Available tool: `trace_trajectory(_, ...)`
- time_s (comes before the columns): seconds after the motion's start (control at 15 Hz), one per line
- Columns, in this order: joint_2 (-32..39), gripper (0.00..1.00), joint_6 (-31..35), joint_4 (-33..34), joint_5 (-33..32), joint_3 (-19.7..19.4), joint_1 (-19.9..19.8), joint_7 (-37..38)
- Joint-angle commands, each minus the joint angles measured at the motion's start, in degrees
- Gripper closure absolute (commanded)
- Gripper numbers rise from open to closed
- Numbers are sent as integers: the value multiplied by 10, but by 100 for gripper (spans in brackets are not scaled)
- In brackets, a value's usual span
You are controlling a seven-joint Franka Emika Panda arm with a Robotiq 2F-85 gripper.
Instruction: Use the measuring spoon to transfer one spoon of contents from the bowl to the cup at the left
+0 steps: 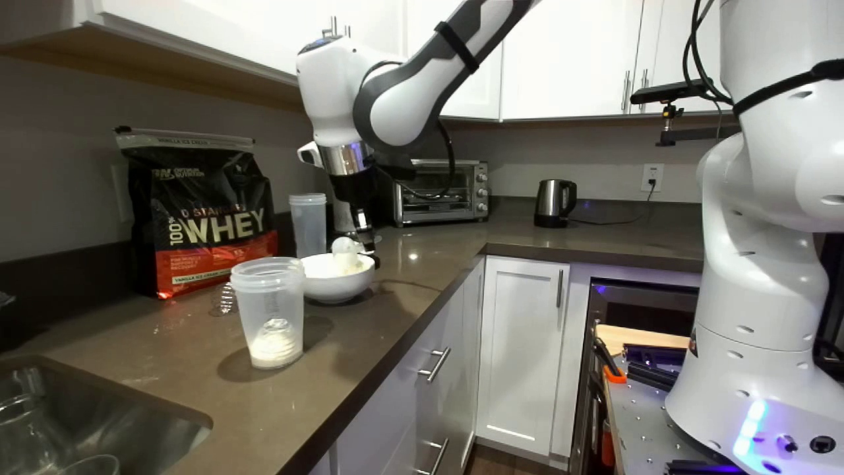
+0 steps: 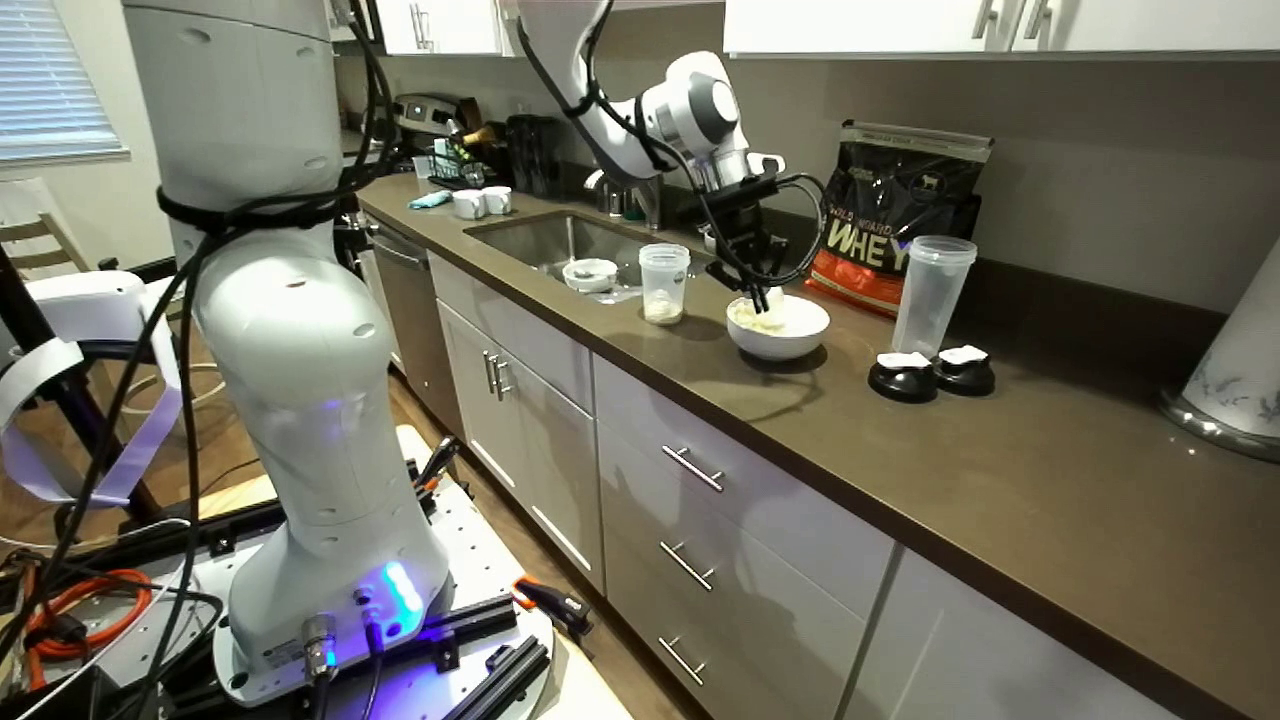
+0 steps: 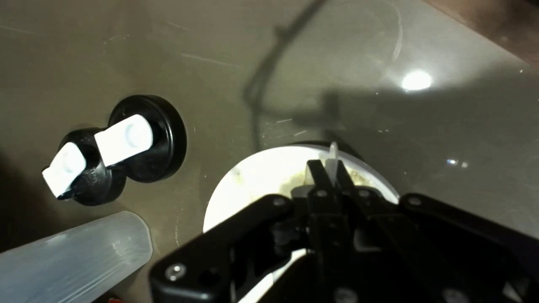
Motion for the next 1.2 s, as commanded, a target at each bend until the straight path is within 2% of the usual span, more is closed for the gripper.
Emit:
trace_trajectory(0.0,42,99,-26,46,32,-2,-10,-14)
trace_trajectory(0.53,71,99,-45,95,52,-10,-16,-29)
trace_trajectory(0.6,72,89,-50,99,51,-10,-16,-30)
trace_trajectory(0.67,72,68,-52,101,51,-10,-15,-32)
trace_trajectory(0.93,64,43,-66,105,59,-5,-17,-52)
trace_trajectory(1.13,51,24,-75,104,90,4,-21,-92)
